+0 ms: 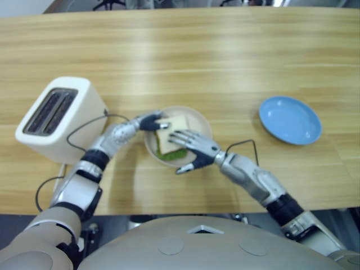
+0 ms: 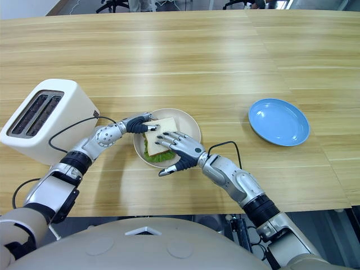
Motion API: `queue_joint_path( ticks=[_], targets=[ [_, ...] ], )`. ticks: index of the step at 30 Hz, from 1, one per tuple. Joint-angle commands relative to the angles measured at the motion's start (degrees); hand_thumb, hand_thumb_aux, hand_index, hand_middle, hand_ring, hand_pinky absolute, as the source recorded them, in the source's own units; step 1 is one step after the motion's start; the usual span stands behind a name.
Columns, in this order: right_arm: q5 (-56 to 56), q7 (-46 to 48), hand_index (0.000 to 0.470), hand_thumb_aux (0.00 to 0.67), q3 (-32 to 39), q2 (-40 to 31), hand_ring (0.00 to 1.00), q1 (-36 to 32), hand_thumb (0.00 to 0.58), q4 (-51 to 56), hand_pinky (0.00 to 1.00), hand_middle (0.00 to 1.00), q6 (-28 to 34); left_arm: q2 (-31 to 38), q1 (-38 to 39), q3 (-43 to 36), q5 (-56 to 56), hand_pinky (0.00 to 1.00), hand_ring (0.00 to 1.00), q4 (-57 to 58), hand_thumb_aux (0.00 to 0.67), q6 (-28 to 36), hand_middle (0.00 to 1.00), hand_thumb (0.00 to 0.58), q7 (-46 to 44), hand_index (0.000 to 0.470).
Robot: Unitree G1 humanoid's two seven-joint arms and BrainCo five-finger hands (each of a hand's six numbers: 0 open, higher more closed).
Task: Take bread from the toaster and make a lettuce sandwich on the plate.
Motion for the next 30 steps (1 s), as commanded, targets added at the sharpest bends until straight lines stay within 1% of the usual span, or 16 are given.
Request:
queue_joint_path(
  ticks=[1,4,8,12,17,21,25,28,30],
  targets=[
    [-5.72,1.54,0.000,0.000,3.66,-1.94,0.00,1.36,0.000,7.93,0.00,0.00,3.53,2.63,0.60,-5.91,14.44,0.00,0.00,-9.44,0.000,2.93,0.00,0.000,9.44,0.000],
    [-6.51,1.02,0.000,0.000,2.78,-2.89,0.00,0.76,0.000,8.09,0.00,0.00,5.06,4.64,2.17,-6.74,21.36,0.00,0.00,-19.71,0.000,6.27,0.00,0.000,14.24,0.000],
    [-7.18,1.16,0.000,0.000,3.62,-2.90,0.00,1.31,0.000,8.09,0.00,0.00,5.60,7.24,3.72,-4.52,27.32,0.00,0.00,-32.83,0.000,10.83,0.00,0.000,17.76,0.000],
    [-6.79,0.78,0.000,0.000,3.06,-3.30,0.00,0.79,0.000,8.68,0.00,0.00,6.33,8.43,4.44,-2.35,29.84,0.00,0.00,-39.45,0.000,14.95,0.00,0.000,18.43,0.000],
    [-6.28,0.53,0.000,0.000,2.50,-3.86,0.00,0.90,0.000,7.76,0.00,0.00,7.26,8.82,4.88,-0.46,29.95,0.00,0.00,-41.89,0.000,16.61,0.00,0.000,20.71,0.000],
    [-4.22,-0.61,0.000,0.000,0.47,-4.56,0.00,1.11,0.000,5.40,0.00,0.00,6.50,8.47,6.12,1.33,25.92,0.00,0.00,-40.95,0.000,15.72,0.00,0.000,21.25,0.000],
    [2.58,-0.93,0.000,0.000,-3.93,-5.28,0.00,1.73,0.000,0.62,0.00,0.00,4.54,7.73,7.56,4.41,17.65,0.00,0.00,-39.52,0.000,14.64,0.00,0.000,19.29,0.000],
    [9.40,-0.63,0.000,0.000,-8.67,-6.16,0.00,1.66,0.000,-3.15,0.00,0.00,3.15,7.24,8.68,6.47,11.91,0.00,0.00,-38.15,0.000,13.77,0.00,0.000,17.80,0.000],
    [16.64,-0.39,0.000,0.000,-12.92,-5.97,0.00,1.55,0.000,-6.61,0.00,0.00,1.29,6.66,9.34,7.55,8.56,0.00,0.00,-36.57,0.000,13.22,0.00,0.000,16.92,0.000]
  ],
)
